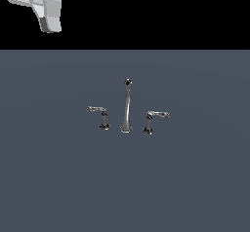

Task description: Turn on the faucet by rotating a designated handle.

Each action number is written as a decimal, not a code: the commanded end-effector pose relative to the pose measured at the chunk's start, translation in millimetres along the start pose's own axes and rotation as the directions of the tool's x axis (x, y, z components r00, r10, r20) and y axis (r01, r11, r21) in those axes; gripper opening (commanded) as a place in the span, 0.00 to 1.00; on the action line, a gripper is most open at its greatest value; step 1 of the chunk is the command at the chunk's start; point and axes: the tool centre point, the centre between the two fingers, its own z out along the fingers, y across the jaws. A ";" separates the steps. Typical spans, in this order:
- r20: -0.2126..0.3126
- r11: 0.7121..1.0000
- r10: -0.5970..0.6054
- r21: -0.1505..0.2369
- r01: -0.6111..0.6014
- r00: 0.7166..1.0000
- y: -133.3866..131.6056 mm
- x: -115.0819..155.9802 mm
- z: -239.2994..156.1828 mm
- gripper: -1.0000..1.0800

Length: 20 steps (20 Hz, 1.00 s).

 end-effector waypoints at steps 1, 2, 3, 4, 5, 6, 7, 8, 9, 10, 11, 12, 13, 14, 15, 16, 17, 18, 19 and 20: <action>0.000 0.999 0.054 0.003 -0.054 0.999 -11.3 3.9 11.9 0.00; 0.001 0.997 0.075 0.003 -0.075 0.997 -15.6 5.6 16.6 0.00; 0.001 0.995 0.095 0.004 -0.095 0.995 -19.8 7.5 21.1 0.00; 0.001 0.993 0.115 0.005 -0.115 0.993 -24.0 9.4 25.6 0.00; 0.001 0.991 0.136 0.005 -0.136 0.991 -28.1 11.4 30.1 0.00; 0.001 0.988 0.155 0.006 -0.155 0.988 -32.1 13.5 34.5 0.00; 0.001 0.985 0.175 0.007 -0.175 0.985 -36.1 15.7 38.9 0.00; 0.002 0.981 0.194 0.008 -0.194 0.981 -39.9 17.9 43.2 0.00; 0.002 0.977 0.213 0.008 -0.213 0.977 -43.7 20.1 47.5 0.00; 0.002 0.973 0.232 0.009 -0.232 0.973 -47.4 22.5 51.7 0.00; 0.002 0.968 0.250 0.009 -0.250 0.968 -51.0 24.8 55.9 0.00; 0.003 0.963 0.268 0.010 -0.268 0.963 -54.5 27.3 60.0 0.00; 0.003 0.958 0.286 0.011 -0.286 0.958 -57.9 29.7 64.1 0.00; 0.003 0.953 0.303 0.011 -0.303 0.953 -61.3 32.2 68.1 0.00; 0.003 0.947 0.321 0.012 -0.321 0.947 -64.5 34.8 72.0 0.00; 0.003 0.941 0.338 0.012 -0.338 0.941 -67.7 37.4 76.0 0.00; 0.004 0.935 0.354 0.013 -0.354 0.935 -70.8 40.0 79.9 0.00; 0.004 0.929 0.371 0.013 -0.371 0.929 -73.8 42.7 83.7 0.00; 0.004 0.922 0.387 0.013 -0.387 0.922 -76.7 45.4 87.6 0.00; 0.004 0.915 0.403 0.014 -0.403 0.915 -79.6 48.2 91.4 0.00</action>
